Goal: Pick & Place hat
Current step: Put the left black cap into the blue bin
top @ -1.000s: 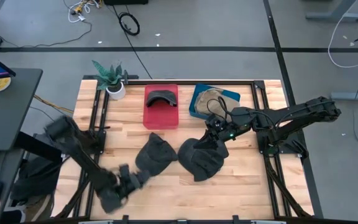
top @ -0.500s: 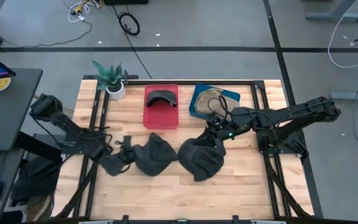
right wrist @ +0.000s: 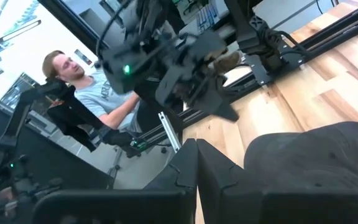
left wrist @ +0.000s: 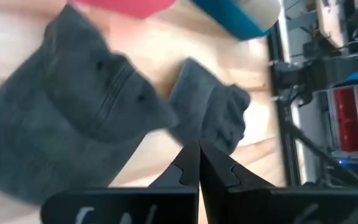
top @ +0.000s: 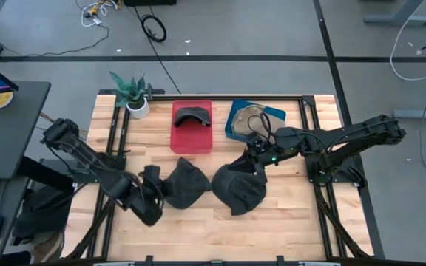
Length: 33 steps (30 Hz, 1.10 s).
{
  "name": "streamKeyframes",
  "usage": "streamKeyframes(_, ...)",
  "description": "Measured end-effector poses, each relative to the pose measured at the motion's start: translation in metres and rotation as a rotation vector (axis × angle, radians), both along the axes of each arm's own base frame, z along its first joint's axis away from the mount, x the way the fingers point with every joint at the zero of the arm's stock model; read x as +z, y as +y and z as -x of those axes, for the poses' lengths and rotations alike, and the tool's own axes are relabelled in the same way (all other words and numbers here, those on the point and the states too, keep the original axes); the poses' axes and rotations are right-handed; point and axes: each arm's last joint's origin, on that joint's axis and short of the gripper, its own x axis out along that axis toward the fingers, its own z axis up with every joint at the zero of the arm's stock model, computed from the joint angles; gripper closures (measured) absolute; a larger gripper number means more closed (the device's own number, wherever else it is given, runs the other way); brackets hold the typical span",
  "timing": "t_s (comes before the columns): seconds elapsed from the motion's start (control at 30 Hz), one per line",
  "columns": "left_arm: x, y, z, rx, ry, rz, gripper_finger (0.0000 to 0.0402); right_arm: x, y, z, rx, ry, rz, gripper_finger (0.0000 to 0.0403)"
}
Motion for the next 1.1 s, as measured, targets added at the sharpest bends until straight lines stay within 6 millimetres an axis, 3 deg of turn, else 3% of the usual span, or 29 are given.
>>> streamKeyframes(0.17,-0.022,-0.023,-0.007,-0.041,0.046,0.040,0.0398,0.000,0.000,0.000,-0.001,0.000,0.000,0.0396)
streamKeyframes(0.3,-0.030,-0.029,-0.010,-0.062,0.064,0.060,0.0375,0.000,0.000,0.000,-0.001,0.000,-0.002,0.0396)
streamKeyframes(0.5,-0.036,-0.032,0.001,-0.141,0.249,0.132,0.0310,0.000,0.000,0.000,-0.006,0.007,-0.024,0.0396)
streamKeyframes(0.7,-0.041,-0.041,0.011,-0.170,0.311,0.150,0.0243,0.000,0.000,0.000,-0.024,0.013,-0.046,0.0396)
streamKeyframes(0.9,-0.062,-0.055,0.011,-0.191,0.378,0.114,0.0178,0.000,-0.001,0.000,-0.043,0.016,-0.057,0.0396)
streamKeyframes(1.1,-0.084,-0.066,0.008,-0.143,0.478,0.229,0.0122,0.000,-0.001,0.000,-0.063,0.023,-0.080,0.0396)
